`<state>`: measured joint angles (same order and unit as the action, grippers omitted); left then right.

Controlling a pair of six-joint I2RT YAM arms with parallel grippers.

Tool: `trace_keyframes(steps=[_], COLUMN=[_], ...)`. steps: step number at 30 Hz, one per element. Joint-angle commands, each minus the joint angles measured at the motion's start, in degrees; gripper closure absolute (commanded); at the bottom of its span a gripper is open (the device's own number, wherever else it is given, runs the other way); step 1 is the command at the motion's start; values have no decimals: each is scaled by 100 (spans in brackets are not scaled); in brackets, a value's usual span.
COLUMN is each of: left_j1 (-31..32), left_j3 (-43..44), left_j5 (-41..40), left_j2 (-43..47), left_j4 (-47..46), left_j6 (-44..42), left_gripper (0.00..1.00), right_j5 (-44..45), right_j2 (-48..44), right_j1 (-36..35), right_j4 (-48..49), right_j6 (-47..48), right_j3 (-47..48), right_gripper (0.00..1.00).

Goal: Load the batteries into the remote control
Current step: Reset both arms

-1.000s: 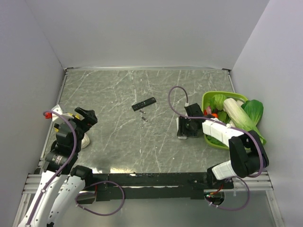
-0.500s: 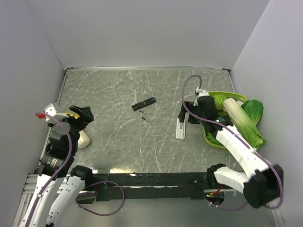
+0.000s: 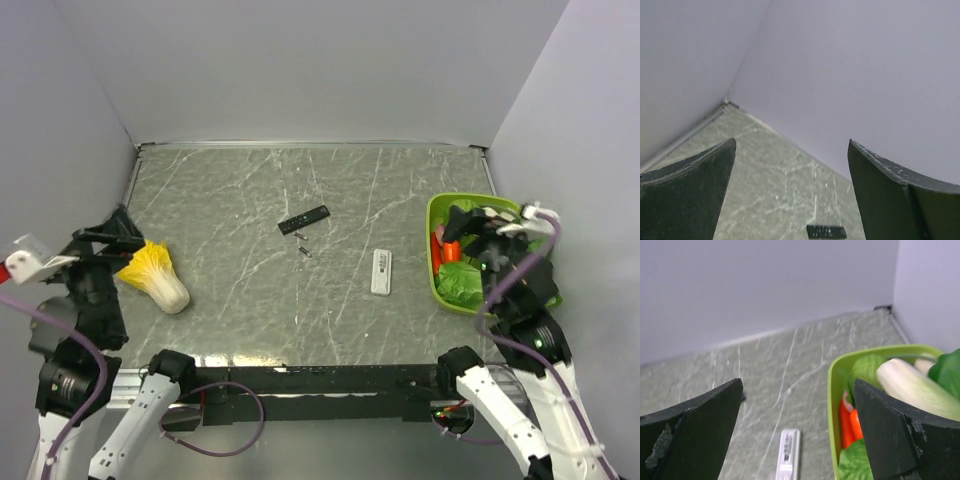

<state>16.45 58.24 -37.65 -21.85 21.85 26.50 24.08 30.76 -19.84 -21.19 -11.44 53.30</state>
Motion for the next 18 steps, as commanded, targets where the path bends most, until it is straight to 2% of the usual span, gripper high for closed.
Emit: trace_keyframes(steps=[1, 18], left_j1=[16, 16], left_j3=[135, -164], left_j5=[-251, -5], left_j2=[356, 515], left_j4=[-742, -1007], left_j6=[-725, -374], left_gripper=[3, 3], right_j5=[581, 449], right_j2=[-544, -817], right_j1=[24, 32], right_j4=[519, 510], right_j6=[353, 362], right_j3=[-144, -250], right_gripper=[0, 0])
